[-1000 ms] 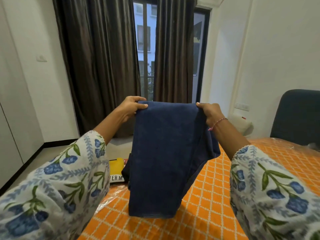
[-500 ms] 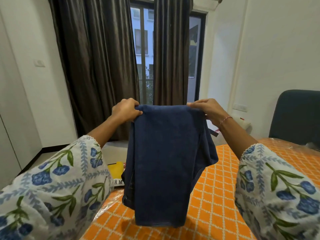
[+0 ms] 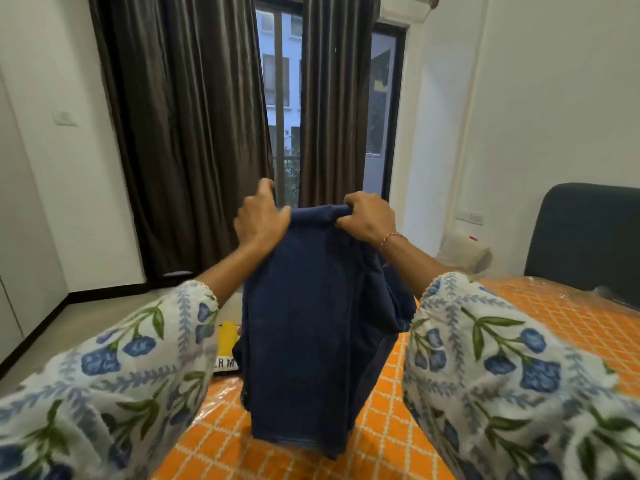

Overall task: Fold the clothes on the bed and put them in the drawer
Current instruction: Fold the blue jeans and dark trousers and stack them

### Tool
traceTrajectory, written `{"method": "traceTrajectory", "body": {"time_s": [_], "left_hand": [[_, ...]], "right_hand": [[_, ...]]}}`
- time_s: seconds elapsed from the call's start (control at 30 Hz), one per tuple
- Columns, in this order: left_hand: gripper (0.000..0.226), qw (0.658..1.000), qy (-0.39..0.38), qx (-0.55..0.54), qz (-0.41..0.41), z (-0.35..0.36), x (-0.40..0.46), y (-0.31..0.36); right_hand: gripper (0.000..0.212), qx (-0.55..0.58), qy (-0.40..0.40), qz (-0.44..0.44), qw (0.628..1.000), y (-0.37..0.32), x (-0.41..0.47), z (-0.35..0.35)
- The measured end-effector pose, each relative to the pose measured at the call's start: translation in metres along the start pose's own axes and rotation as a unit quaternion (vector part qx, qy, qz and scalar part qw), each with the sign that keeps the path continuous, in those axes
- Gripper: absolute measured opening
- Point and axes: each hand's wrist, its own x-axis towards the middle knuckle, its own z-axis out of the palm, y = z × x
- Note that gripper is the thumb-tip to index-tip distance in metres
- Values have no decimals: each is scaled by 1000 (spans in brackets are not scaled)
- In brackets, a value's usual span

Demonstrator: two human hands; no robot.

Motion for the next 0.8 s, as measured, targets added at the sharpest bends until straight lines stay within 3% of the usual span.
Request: {"method": "traceTrajectory", "body": {"time_s": [0.07,0.1,0.17,0.27,0.37,0.47,0.57,0.63,0.7,0.73,0.8], "left_hand": [[57,984,-114,-129,-45,12,-16,17],[71,959,-192,-187,-94,18,-23,23],[88,925,-280,-218,-136,28,-32,33],[68,937,-260,-216,-89,39,-26,40],[55,922,-303,-233,-66,36,-23,44],[51,963,-210,-159,-48,37,-29,41],[33,975,-155,-152,-38,34,-28,35],[24,961,-157,-223,-42,30,-19,26],[22,925,-185,-327,-51,22,-13,19],[23,909,-211,-357,-45,18,-12,16],[26,893,-254,-371,-26,12,-10,9]], "right_hand": [[9,64,18,65,996,-6,3,9],[12,109,26,113,987,-9,5,11],[19,178,17,183,967,-17,11,13],[22,211,5,228,951,-29,16,14],[24,240,8,223,945,-30,15,16],[23,267,2,193,944,-34,13,15],[22,263,2,155,952,-40,13,14],[27,307,13,103,946,-34,12,8],[20,293,20,32,955,-17,12,1],[10,297,-4,4,955,-7,11,-2],[24,315,-113,-10,942,16,8,-6]]}}
